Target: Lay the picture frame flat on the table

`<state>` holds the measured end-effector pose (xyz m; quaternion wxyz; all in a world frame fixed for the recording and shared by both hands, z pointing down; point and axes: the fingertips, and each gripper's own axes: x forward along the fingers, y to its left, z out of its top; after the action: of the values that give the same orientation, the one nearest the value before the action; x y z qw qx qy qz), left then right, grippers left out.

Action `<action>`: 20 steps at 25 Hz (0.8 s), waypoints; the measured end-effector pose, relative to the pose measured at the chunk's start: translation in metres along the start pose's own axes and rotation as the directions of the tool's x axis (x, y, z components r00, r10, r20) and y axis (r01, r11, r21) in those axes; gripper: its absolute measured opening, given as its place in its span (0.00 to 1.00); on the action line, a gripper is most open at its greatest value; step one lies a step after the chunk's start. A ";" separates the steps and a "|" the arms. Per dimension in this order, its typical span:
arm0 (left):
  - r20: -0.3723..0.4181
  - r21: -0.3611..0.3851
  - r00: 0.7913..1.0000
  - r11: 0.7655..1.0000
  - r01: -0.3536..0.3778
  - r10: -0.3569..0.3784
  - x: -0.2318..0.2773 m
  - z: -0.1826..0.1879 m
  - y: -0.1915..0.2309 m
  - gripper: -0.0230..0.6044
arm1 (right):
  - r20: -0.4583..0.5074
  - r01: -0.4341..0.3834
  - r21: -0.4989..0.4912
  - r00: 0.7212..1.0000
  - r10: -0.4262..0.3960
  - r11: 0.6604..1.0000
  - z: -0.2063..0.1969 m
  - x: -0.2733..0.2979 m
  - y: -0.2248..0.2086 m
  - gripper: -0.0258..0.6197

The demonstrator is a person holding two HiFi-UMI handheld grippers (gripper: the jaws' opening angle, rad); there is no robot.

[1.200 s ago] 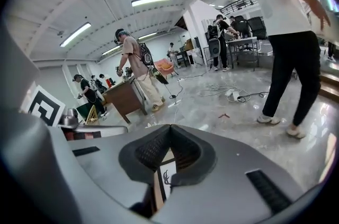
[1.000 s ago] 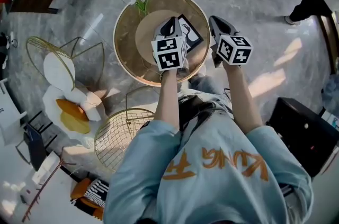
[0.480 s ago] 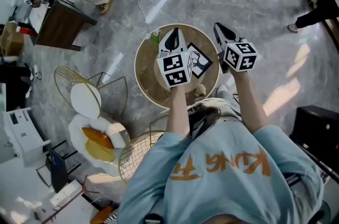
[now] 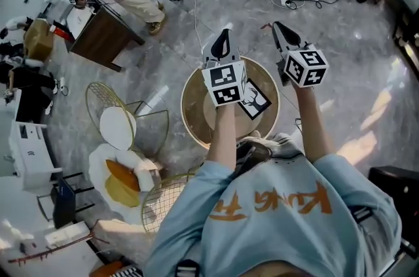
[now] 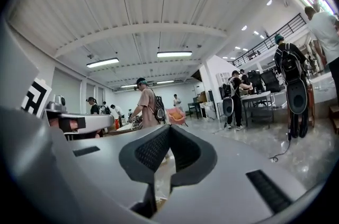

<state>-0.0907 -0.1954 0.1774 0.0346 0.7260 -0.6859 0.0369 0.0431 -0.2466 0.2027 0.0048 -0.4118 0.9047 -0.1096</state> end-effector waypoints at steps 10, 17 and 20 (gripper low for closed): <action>0.115 0.052 0.992 0.997 -0.060 0.054 -0.004 0.067 0.004 0.07 | 0.106 -0.051 -0.060 0.993 0.057 0.997 0.065 0.011 0.008 0.04; 0.126 0.064 0.989 0.994 -0.091 0.082 -0.001 0.067 0.003 0.07 | 0.111 -0.082 -0.097 0.989 0.093 0.992 0.072 0.023 0.015 0.04; 0.124 0.051 0.988 0.993 -0.103 0.096 0.000 0.065 0.008 0.07 | 0.109 -0.086 -0.113 0.989 0.098 0.990 0.075 0.027 0.018 0.04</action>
<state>-0.0985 -0.2029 0.1123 -0.0299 0.6924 -0.7208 0.0138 0.0192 -0.2700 0.1282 0.0394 -0.3748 0.9256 -0.0364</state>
